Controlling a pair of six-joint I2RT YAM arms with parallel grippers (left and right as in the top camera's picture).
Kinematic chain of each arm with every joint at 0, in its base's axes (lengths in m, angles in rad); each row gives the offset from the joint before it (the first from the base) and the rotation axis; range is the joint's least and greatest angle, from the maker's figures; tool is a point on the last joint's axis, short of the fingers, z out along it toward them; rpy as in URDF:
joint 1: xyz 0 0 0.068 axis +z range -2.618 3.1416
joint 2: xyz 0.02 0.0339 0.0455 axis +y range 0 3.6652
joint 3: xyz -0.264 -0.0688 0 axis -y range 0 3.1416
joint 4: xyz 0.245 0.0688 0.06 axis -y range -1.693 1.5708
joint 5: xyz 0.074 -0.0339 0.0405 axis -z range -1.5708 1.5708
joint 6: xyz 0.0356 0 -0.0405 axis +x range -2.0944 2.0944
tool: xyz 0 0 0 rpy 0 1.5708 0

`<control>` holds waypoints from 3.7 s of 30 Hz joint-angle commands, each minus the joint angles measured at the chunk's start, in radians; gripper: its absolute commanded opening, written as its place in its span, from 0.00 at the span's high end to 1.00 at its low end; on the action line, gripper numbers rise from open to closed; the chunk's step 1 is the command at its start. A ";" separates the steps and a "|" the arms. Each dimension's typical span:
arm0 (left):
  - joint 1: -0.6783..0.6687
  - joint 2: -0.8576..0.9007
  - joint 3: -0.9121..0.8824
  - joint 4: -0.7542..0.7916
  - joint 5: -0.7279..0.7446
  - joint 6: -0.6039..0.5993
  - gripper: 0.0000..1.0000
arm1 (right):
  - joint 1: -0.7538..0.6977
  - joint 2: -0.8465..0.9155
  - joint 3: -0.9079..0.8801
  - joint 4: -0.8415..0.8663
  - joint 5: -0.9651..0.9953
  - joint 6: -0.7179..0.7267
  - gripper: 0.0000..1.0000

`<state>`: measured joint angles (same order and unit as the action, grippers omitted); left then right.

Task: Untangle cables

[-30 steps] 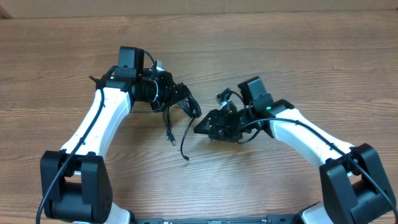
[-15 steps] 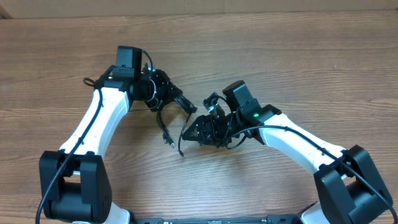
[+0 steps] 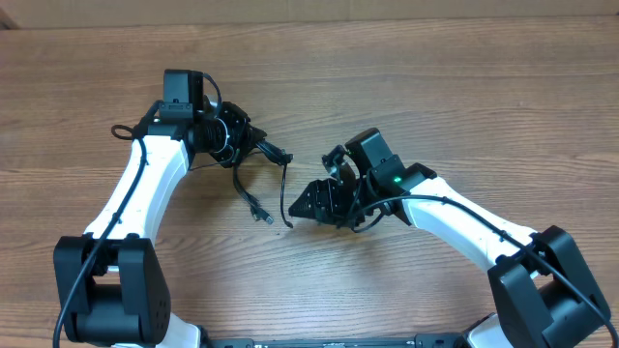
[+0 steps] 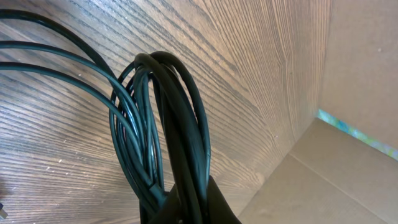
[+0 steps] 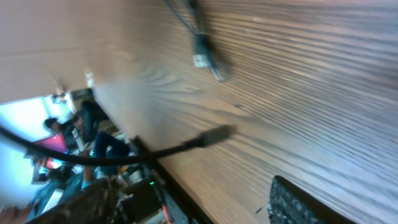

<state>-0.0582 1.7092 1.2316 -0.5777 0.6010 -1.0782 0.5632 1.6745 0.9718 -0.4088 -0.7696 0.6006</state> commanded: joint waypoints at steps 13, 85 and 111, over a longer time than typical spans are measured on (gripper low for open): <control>-0.001 -0.010 0.020 -0.020 0.028 0.000 0.96 | 0.027 -0.012 0.003 0.136 -0.108 -0.028 0.45; -0.004 -0.010 0.020 -0.248 0.578 1.000 0.96 | -0.193 -0.014 0.005 0.521 -0.015 0.463 0.96; -0.004 -0.010 0.020 -0.123 0.462 0.741 0.96 | -0.056 -0.014 0.003 0.316 -0.072 0.104 0.75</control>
<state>-0.0586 1.7096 1.2316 -0.6769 1.1656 -0.3115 0.5392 1.6745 0.9722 -0.0391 -0.8227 0.8261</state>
